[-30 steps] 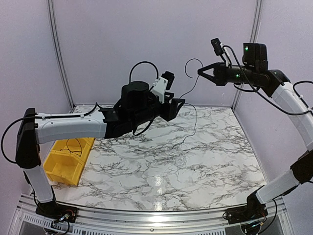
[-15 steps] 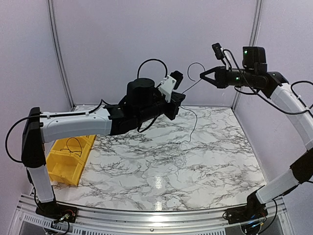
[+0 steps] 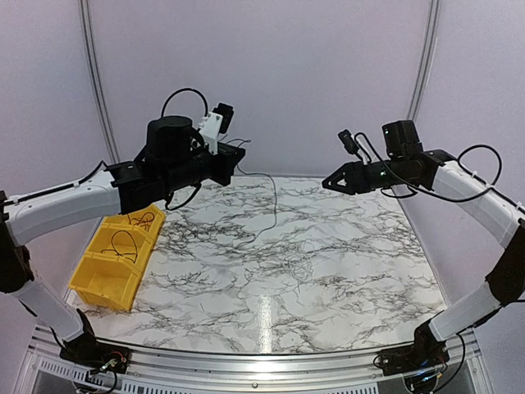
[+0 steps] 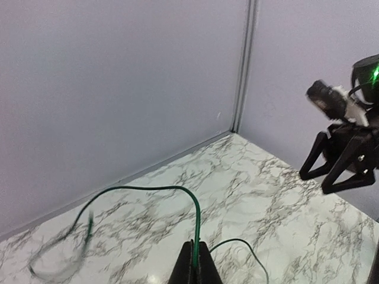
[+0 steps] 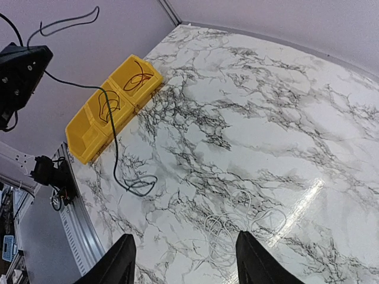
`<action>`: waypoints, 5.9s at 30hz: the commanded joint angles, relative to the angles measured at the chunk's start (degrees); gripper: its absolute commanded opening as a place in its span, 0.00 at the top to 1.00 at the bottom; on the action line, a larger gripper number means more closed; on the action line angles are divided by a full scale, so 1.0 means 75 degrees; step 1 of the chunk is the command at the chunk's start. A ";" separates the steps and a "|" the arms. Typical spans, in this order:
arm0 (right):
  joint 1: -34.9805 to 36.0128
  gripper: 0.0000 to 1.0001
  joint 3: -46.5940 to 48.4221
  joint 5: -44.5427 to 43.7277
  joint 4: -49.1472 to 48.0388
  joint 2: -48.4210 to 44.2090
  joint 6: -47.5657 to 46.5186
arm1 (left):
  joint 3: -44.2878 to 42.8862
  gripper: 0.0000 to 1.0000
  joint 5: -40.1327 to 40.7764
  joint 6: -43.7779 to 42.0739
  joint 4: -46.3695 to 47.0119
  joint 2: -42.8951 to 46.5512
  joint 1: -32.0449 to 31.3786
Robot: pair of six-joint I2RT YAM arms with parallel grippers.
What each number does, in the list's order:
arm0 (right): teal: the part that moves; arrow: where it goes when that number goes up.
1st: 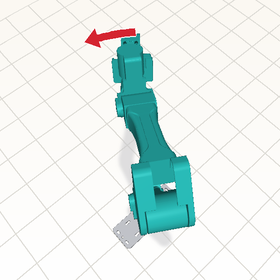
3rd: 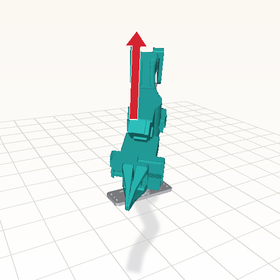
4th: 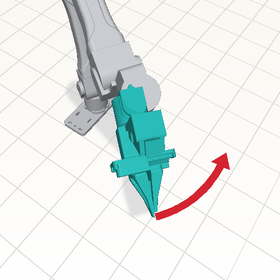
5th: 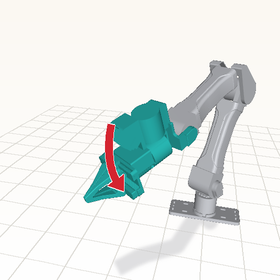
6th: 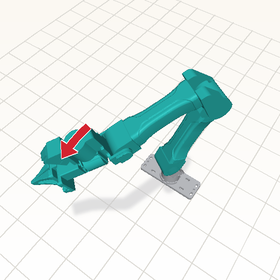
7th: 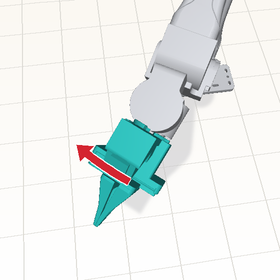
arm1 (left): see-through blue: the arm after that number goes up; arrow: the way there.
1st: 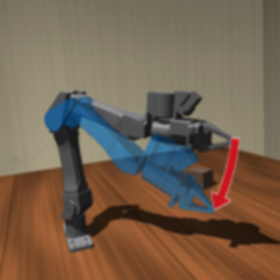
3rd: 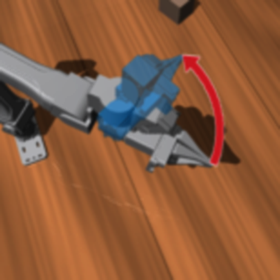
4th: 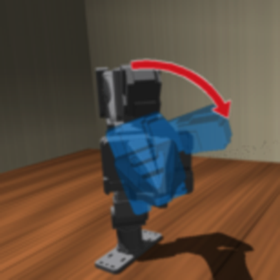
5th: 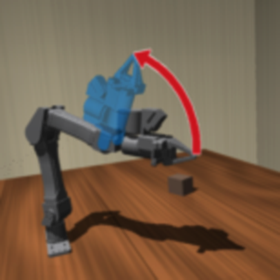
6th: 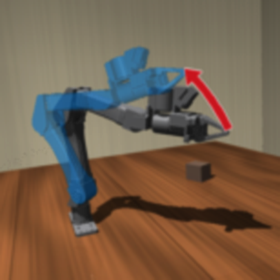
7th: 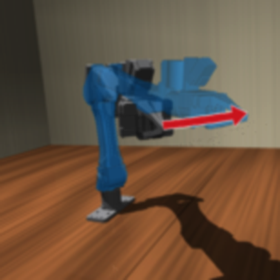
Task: Untangle the cables
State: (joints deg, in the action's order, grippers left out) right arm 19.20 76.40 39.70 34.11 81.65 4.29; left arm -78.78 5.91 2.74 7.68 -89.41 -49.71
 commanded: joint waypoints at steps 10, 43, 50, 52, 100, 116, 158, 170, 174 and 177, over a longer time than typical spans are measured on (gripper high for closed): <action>-0.0302 0.42 -0.0374 -0.0419 -0.0006 -0.0969 -0.0549 | 0.1539 1.00 0.3002 0.0426 -0.3966 0.3107 0.0824; -0.0635 0.43 -0.1781 -0.0758 0.0418 -0.2613 -0.0548 | 0.3077 1.00 0.4916 -0.0578 -0.4717 0.5104 0.4078; -0.0704 0.43 -0.1948 -0.0726 0.0351 -0.2753 -0.0520 | 0.3196 1.00 0.4636 -0.0494 -0.4812 0.5221 0.4555; -0.0701 0.43 -0.1928 -0.0734 0.0376 -0.2755 -0.0546 | 0.3204 1.00 0.4295 -0.0224 -0.4930 0.5197 0.4560; -0.0702 0.43 -0.2146 -0.0837 0.0108 -0.2293 -0.0772 | 0.4064 1.00 0.1218 0.3979 -0.5671 0.3111 0.5046; -0.0725 0.43 -0.2183 -0.1085 0.0238 -0.2379 -0.0946 | 0.4206 1.00 0.0781 0.4133 -0.4624 0.1505 0.5573; 0.0463 0.60 -0.1354 -0.1556 0.0138 0.0577 -0.4589 | 0.0664 0.03 0.1924 0.1924 -0.4241 0.2052 0.0810; 0.0521 0.61 -0.0138 -0.1835 -0.0372 0.3029 -0.4275 | 0.1738 0.01 0.1797 0.1558 -0.2696 0.2085 -0.0461; 0.0517 0.61 0.0135 -0.1958 -0.0401 0.3436 -0.4223 | 0.1992 0.01 0.1930 0.1700 -0.2585 0.2249 -0.0461; 0.0528 0.61 0.0332 -0.1909 -0.0327 0.3749 -0.4246 | 0.2056 0.01 0.2162 0.1997 -0.2536 0.2335 -0.0461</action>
State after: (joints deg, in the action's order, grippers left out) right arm 22.68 75.48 25.98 32.23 107.37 -28.23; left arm -63.99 19.20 16.43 -14.83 -74.28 -53.23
